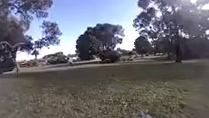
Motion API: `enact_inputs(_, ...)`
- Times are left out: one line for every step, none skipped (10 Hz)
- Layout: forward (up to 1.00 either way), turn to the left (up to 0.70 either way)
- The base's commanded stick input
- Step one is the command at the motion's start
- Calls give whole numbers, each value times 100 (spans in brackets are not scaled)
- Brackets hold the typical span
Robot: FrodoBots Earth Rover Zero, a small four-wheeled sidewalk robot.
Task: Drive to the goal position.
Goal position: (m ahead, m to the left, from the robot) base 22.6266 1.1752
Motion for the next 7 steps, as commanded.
enact_inputs(70, -34)
enact_inputs(70, -34)
enact_inputs(70, -34)
enact_inputs(70, -29)
enact_inputs(70, -22)
enact_inputs(70, 0)
enact_inputs(70, 0)
